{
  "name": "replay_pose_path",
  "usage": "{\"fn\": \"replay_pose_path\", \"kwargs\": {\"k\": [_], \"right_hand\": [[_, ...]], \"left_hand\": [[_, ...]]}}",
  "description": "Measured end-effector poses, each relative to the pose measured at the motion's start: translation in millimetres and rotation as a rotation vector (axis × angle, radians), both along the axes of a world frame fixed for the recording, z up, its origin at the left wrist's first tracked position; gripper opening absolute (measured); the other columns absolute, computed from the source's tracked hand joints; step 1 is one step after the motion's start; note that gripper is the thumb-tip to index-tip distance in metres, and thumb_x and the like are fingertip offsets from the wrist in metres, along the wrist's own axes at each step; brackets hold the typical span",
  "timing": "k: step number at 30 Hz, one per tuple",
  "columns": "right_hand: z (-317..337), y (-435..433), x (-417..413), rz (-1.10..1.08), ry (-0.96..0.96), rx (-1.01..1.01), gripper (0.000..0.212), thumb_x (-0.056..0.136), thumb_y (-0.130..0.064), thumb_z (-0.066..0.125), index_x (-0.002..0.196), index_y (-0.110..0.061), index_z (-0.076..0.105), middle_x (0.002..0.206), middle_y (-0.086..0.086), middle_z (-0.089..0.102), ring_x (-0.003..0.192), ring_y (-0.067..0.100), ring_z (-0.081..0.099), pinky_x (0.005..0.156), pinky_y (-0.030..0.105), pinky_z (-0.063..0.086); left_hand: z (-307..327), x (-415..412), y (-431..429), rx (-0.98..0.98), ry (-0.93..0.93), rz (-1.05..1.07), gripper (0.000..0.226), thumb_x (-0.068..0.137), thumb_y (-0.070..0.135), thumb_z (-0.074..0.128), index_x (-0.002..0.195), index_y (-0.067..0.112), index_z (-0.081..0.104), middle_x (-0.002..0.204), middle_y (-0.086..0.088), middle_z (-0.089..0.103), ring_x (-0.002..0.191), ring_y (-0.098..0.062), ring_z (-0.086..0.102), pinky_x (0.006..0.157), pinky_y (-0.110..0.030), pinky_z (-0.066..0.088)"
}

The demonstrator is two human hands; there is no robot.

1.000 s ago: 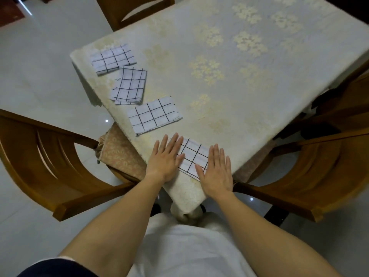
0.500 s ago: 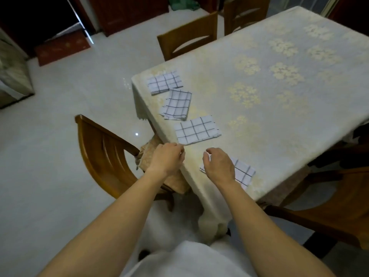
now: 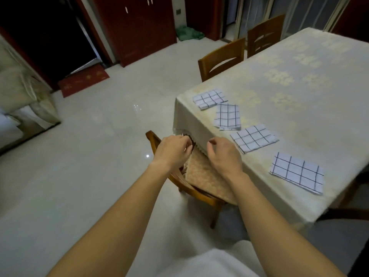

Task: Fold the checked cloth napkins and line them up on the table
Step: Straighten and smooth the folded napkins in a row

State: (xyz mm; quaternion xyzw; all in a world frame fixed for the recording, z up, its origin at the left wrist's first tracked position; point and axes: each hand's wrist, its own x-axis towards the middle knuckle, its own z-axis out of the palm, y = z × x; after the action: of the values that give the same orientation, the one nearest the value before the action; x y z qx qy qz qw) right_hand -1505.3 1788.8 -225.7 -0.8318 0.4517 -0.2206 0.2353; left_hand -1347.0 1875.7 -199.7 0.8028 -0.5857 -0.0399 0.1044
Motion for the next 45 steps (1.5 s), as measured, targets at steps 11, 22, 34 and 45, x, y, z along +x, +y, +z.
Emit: {"fn": "replay_pose_path", "kwargs": {"k": [11,22,34,45], "right_hand": [[-12.0,-50.6,104.9,-0.091,0.039,0.093,0.027,0.101,-0.034,0.049,0.101,-0.017,0.07,0.094,0.001,0.07,0.086,0.022,0.064,0.067,0.029,0.042],[-2.5,-94.6,261.3,-0.05,0.072,0.064,0.027,0.102,-0.032,0.049,0.093,-0.015,0.069,0.087,0.002,0.067,0.075,0.017,0.06,0.062,0.03,0.046],[-7.2,-118.1,400.8,-0.43,0.099,0.114,0.027,0.104,-0.031,0.049,0.1,-0.014,0.07,0.09,0.001,0.068,0.08,0.018,0.064,0.068,0.033,0.054],[-10.6,-150.1,367.3,-0.907,0.054,0.232,0.024,0.103,-0.027,0.051,0.107,-0.014,0.07,0.098,0.002,0.072,0.082,0.018,0.063,0.067,0.03,0.049]], "left_hand": [[-2.0,119.2,-42.8,0.122,-0.061,-0.07,0.027,0.105,0.039,0.046,0.114,0.025,0.068,0.109,0.006,0.07,0.098,-0.016,0.063,0.094,-0.037,0.053],[0.8,265.0,-101.4,0.152,-0.08,-0.112,0.032,0.106,0.037,0.043,0.122,0.021,0.066,0.113,0.001,0.069,0.099,-0.019,0.062,0.093,-0.036,0.05],[-13.8,436.1,-196.4,0.242,-0.166,-0.508,0.032,0.106,0.033,0.039,0.109,0.018,0.067,0.102,-0.001,0.068,0.09,-0.023,0.063,0.091,-0.04,0.049],[-8.1,408.6,-306.4,0.288,-0.144,-0.868,0.029,0.105,0.039,0.048,0.122,0.024,0.066,0.111,0.003,0.07,0.092,-0.018,0.065,0.089,-0.038,0.057]]}}
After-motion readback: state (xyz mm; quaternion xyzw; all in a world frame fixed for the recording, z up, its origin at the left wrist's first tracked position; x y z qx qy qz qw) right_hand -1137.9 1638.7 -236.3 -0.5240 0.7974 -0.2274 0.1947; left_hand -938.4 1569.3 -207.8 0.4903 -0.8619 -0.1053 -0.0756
